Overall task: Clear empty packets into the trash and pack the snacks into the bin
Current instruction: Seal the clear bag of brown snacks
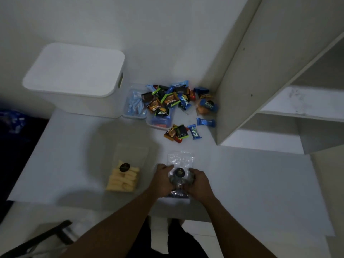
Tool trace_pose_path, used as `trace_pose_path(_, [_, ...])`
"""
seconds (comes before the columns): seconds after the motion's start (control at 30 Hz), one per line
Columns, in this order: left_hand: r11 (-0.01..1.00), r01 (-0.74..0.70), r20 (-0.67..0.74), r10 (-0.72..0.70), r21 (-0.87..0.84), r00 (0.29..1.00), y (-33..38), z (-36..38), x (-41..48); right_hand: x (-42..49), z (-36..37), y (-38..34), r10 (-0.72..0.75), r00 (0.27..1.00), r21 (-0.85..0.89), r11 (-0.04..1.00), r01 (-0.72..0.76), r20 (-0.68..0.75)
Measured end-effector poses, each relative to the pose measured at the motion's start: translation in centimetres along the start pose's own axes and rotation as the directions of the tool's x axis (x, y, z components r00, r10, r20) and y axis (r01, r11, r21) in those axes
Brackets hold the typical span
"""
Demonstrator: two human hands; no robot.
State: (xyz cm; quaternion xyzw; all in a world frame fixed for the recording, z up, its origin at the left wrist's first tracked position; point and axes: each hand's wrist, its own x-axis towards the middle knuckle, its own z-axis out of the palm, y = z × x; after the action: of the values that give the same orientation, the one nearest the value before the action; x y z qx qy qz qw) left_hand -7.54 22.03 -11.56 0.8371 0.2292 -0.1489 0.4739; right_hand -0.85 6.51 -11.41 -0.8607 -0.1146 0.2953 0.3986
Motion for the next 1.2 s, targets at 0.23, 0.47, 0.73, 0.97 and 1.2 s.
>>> trace_pose_path(0.23, [0.993,0.065,0.070,-0.072,0.097,0.995,-1.4,0.8,1.7,0.2,-1.6,0.4,0.004,0.999,-0.036,0.999,-0.002,0.039])
trace_pose_path(0.47, [0.992,0.078,-0.108,-0.067,0.103,0.992,4.2,-1.7,3.3,3.9,-4.7,-1.2,0.027,0.999,-0.020,0.999,-0.028,-0.042])
trace_pose_path(0.73, [0.991,-0.058,-0.140,0.075,0.123,0.987,11.2,-6.0,11.5,12.2,-9.4,-6.4,0.047,0.977,0.060,0.998,-0.035,-0.209])
trace_pose_path(0.97, [0.980,-0.147,-0.064,0.157,0.135,0.986,14.2,-8.0,19.3,19.4,-11.3,-7.9,0.151,0.963,0.292,0.953,-0.082,-0.221])
trace_pose_path(1.2, [0.989,-0.090,0.104,0.078,0.118,0.992,13.6,-6.9,24.8,24.9,-11.3,-8.4,0.285,0.958,0.338,0.906,-0.256,-0.038])
